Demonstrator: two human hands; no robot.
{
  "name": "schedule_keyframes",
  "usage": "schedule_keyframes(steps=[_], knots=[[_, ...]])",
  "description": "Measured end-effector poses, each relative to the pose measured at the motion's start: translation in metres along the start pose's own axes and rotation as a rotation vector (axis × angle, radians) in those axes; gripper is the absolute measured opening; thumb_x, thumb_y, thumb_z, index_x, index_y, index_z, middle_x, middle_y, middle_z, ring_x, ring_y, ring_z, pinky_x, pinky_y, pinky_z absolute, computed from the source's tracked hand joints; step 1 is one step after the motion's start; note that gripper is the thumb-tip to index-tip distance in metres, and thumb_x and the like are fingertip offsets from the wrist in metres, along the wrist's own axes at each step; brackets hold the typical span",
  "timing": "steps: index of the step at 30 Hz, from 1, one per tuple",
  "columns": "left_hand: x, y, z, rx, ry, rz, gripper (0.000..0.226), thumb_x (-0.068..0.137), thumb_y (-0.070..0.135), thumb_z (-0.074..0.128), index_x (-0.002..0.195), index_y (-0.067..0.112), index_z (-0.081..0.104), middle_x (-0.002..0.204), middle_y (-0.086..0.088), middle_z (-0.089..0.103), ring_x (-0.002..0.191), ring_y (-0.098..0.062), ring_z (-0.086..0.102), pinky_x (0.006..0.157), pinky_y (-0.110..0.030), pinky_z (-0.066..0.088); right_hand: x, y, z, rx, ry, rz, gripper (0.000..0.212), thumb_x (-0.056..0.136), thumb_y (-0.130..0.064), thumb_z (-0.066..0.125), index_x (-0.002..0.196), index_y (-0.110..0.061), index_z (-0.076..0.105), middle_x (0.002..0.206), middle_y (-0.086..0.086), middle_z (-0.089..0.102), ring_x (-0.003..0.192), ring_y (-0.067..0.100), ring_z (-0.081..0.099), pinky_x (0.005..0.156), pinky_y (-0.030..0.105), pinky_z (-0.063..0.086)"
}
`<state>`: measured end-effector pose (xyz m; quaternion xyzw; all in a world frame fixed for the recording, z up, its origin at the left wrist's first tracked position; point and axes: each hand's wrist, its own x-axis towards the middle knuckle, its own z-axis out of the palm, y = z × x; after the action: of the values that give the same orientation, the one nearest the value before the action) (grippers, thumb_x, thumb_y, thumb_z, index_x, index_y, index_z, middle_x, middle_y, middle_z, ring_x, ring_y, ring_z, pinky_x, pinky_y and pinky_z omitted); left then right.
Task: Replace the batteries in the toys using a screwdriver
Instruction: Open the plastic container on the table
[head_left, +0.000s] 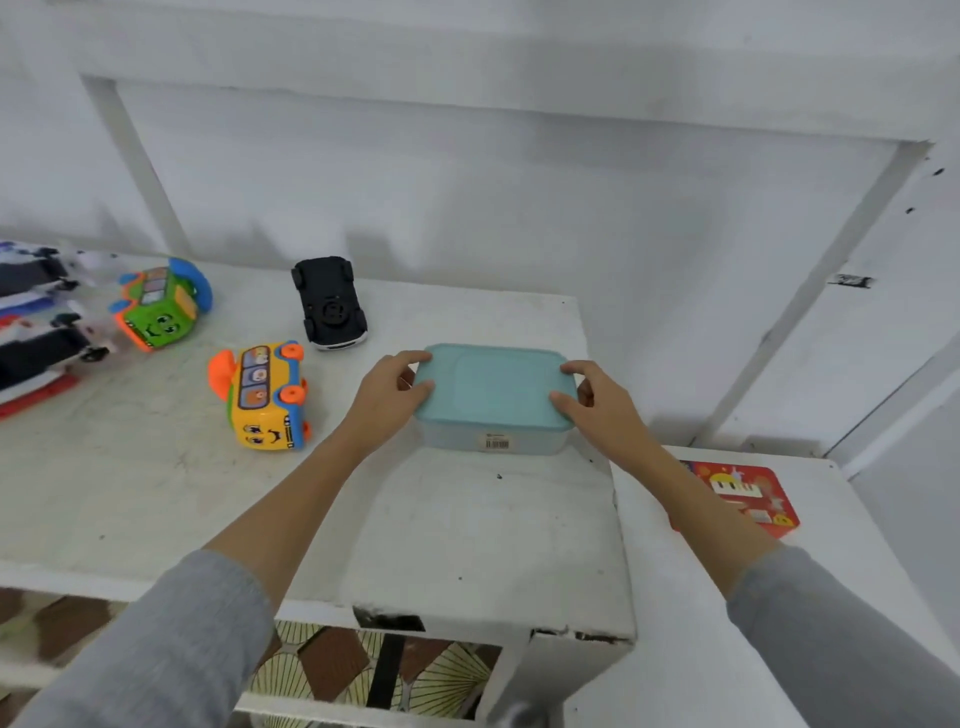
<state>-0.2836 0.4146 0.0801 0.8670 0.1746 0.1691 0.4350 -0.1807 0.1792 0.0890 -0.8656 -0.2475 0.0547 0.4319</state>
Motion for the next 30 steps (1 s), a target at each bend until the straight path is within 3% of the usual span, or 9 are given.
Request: schedule_keyframes(steps=[5, 8, 12, 16, 18, 21, 24, 27, 30], knots=[[0.003, -0.007, -0.002, -0.14, -0.049, 0.012, 0.031, 0.092, 0.006, 0.057, 0.12, 0.017, 0.053, 0.126, 0.001, 0.035, 0.114, -0.015, 0.043, 0.098, -0.021, 0.034, -0.006, -0.008, 0.003, -0.303, 0.17, -0.155, 0.037, 0.087, -0.028, 0.062, 0.12, -0.013, 0.056, 0.107, 0.007, 0.042, 0.103, 0.019, 0.039, 0.083, 0.025, 0.034], [0.005, -0.009, 0.0, -0.311, -0.144, -0.025, 0.028, 0.094, 0.002, 0.051, 0.116, 0.019, 0.045, 0.138, 0.01, 0.03, 0.129, -0.006, 0.033, 0.097, -0.017, 0.034, -0.016, -0.018, 0.009, -0.345, 0.071, -0.34, 0.033, 0.082, -0.03, 0.068, 0.11, -0.012, 0.063, 0.101, 0.004, 0.045, 0.095, 0.016, 0.038, 0.079, 0.026, 0.034], [0.004, -0.007, 0.002, -0.486, -0.153, -0.082, 0.028, 0.093, -0.005, 0.047, 0.114, 0.012, 0.042, 0.127, 0.001, 0.046, 0.115, -0.014, 0.047, 0.076, -0.008, 0.045, -0.014, -0.015, 0.013, -0.435, 0.024, -0.416, 0.028, 0.078, -0.027, 0.072, 0.102, -0.012, 0.069, 0.095, 0.01, 0.052, 0.087, 0.019, 0.041, 0.072, 0.034, 0.041], [0.0, -0.009, 0.006, -0.512, -0.115, -0.142, 0.048, 0.089, 0.001, 0.059, 0.129, 0.017, 0.039, 0.126, -0.005, 0.046, 0.116, -0.021, 0.048, 0.096, -0.032, 0.045, -0.001, -0.01, 0.01, -0.448, 0.094, -0.393, 0.022, 0.074, -0.01, 0.074, 0.096, -0.007, 0.072, 0.087, 0.017, 0.055, 0.082, 0.034, 0.048, 0.067, 0.042, 0.045], [-0.006, -0.007, 0.006, -0.601, -0.107, -0.198, 0.052, 0.089, 0.006, 0.06, 0.136, 0.014, 0.039, 0.118, -0.004, 0.048, 0.11, -0.019, 0.049, 0.094, -0.033, 0.043, 0.005, -0.009, 0.008, -0.45, 0.101, -0.381, 0.019, 0.074, -0.002, 0.071, 0.093, -0.004, 0.072, 0.086, 0.018, 0.059, 0.081, 0.037, 0.053, 0.067, 0.043, 0.046], [-0.023, -0.004, 0.006, -0.693, -0.173, -0.165, 0.038, 0.07, 0.011, 0.054, 0.106, 0.02, 0.062, 0.098, 0.005, 0.061, 0.094, -0.013, 0.054, 0.082, -0.024, 0.043, 0.012, -0.008, -0.001, -0.415, 0.105, -0.315, 0.024, 0.082, 0.009, 0.058, 0.099, -0.002, 0.071, 0.1, 0.018, 0.063, 0.093, 0.035, 0.058, 0.081, 0.03, 0.043], [-0.039, -0.011, 0.011, -0.723, -0.174, -0.154, 0.045, 0.058, 0.004, 0.052, 0.101, 0.012, 0.061, 0.115, 0.002, 0.064, 0.11, -0.015, 0.058, 0.09, -0.025, 0.046, 0.017, -0.013, -0.01, -0.419, -0.02, -0.228, 0.035, 0.088, 0.008, 0.047, 0.118, -0.003, 0.061, 0.128, 0.013, 0.056, 0.119, 0.028, 0.051, 0.097, 0.014, 0.027], [-0.051, -0.015, 0.016, -0.748, -0.227, -0.103, 0.038, 0.064, -0.015, 0.053, 0.093, 0.006, 0.064, 0.118, 0.001, 0.067, 0.116, -0.017, 0.06, 0.097, -0.028, 0.048, 0.019, -0.019, -0.016, -0.503, -0.183, -0.188, 0.038, 0.094, 0.0, 0.042, 0.13, -0.006, 0.051, 0.143, 0.009, 0.042, 0.132, 0.024, 0.035, 0.106, 0.024, 0.02], [-0.059, -0.013, 0.018, -0.707, -0.207, -0.076, 0.039, 0.077, -0.028, 0.049, 0.092, 0.005, 0.064, 0.106, 0.0, 0.071, 0.105, -0.015, 0.065, 0.088, -0.024, 0.053, 0.01, -0.026, -0.015, -0.498, -0.127, -0.244, 0.03, 0.093, -0.006, 0.047, 0.12, -0.006, 0.06, 0.136, 0.013, 0.049, 0.126, 0.028, 0.038, 0.105, 0.035, 0.028]])
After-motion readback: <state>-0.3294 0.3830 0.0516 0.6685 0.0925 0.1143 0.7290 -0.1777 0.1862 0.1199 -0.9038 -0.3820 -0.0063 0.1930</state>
